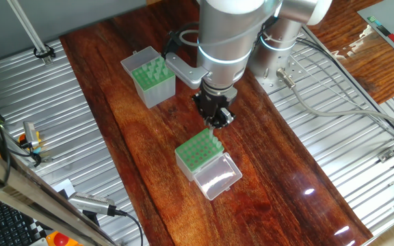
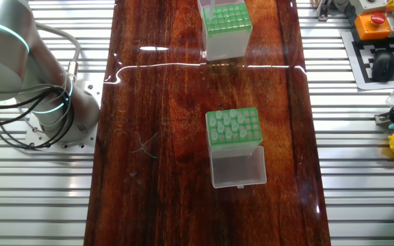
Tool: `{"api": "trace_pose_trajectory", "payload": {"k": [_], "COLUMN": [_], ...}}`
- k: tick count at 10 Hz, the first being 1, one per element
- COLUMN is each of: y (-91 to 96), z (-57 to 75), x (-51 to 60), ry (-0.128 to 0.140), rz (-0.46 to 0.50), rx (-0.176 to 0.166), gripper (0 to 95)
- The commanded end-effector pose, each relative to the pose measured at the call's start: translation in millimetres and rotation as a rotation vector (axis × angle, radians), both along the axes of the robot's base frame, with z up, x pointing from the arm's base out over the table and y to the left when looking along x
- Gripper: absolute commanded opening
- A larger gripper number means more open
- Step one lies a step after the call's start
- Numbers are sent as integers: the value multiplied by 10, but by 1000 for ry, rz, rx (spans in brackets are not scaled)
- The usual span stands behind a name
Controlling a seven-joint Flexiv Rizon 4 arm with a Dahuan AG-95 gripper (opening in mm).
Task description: Transfer all large pipette tips from one holder to another
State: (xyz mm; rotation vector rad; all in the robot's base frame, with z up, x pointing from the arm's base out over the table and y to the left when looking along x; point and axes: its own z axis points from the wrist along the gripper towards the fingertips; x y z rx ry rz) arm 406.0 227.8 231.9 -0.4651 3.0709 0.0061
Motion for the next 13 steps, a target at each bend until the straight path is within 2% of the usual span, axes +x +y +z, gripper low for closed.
{"api": "trace_pose_trajectory", "payload": {"k": [1, 5, 10, 13], "y": [-10, -16, -170, -170], "z": [-32, -33, 82, 82], "x": [5, 6, -32, -32], "ry": [-8, -9, -7, 4], "rz": [-1, -6, -2, 40], "rx": [3, 4, 8, 9], "gripper": [190, 190, 190, 190]}}
